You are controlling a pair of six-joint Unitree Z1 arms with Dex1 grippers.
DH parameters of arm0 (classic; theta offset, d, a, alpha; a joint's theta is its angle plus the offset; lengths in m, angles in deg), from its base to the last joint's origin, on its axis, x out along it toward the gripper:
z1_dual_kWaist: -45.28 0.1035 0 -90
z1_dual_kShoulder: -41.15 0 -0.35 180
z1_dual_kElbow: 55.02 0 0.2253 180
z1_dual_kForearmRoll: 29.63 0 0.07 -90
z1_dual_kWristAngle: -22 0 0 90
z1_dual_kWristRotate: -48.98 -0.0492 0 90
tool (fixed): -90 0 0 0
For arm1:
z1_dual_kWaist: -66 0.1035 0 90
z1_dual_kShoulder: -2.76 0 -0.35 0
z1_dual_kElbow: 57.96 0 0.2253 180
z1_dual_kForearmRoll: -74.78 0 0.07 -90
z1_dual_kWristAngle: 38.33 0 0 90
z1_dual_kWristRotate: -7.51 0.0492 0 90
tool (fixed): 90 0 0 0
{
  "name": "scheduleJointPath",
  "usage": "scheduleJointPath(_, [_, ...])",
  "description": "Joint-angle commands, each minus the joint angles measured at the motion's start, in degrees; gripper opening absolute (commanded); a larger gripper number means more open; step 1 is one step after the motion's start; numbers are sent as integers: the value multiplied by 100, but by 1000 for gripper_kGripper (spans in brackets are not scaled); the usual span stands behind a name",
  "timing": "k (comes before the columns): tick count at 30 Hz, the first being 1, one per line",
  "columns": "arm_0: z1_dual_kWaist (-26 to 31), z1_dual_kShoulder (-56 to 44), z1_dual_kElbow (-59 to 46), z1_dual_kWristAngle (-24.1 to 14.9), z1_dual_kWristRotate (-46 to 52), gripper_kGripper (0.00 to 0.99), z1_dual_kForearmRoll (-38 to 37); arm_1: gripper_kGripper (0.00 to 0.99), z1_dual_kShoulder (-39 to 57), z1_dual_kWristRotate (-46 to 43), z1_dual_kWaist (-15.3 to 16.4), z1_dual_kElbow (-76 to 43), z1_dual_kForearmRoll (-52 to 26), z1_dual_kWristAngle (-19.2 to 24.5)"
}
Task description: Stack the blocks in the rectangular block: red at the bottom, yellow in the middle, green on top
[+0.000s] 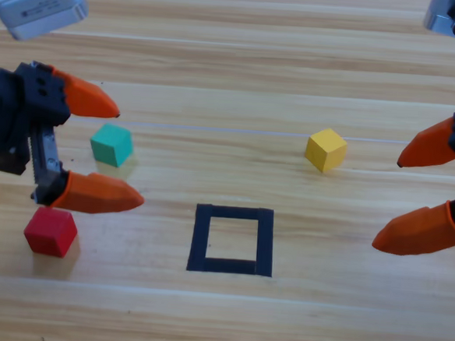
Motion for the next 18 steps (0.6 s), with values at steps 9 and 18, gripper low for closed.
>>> scheduleJointPath(9, [-127,130,-113,10,-30,990,-48,989,6,305,143,12,168,48])
scheduleJointPath(18, [-127,147,-122,1,-39,990,-57,986,-258,2538,-454,680,273,1955])
